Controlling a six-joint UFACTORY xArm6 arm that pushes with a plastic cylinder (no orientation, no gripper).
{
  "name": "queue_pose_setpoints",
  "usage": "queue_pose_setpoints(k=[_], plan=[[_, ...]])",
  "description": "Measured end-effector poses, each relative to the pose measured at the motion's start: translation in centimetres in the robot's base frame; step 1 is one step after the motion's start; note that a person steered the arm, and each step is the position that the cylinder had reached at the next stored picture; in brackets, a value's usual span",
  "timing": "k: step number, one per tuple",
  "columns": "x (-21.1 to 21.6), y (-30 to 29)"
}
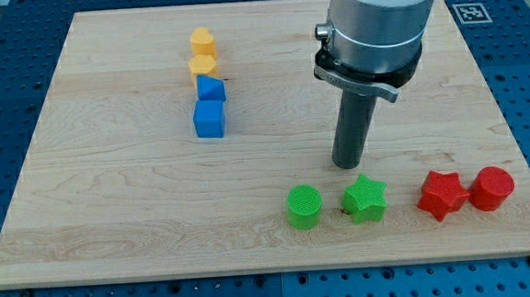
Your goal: Place the cube at the center of the board
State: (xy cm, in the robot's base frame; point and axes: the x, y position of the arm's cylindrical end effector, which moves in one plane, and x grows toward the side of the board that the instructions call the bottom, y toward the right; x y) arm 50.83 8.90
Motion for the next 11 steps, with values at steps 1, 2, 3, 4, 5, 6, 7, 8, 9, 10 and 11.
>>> queue_pose_setpoints(k=[1,2,3,4,5,6,7,8,9,10,11], plan=[[0.0,-2.0],[0.0,-11.4],[-1.3,-20.0],[-5.4,-22.5],[-5.6,-22.6],[-5.6,-19.7],[-6.3,-14.6],[-6.3,-9.9],[-6.4,-7.8],[-6.5,-9.4],[-8.5,-11.5]])
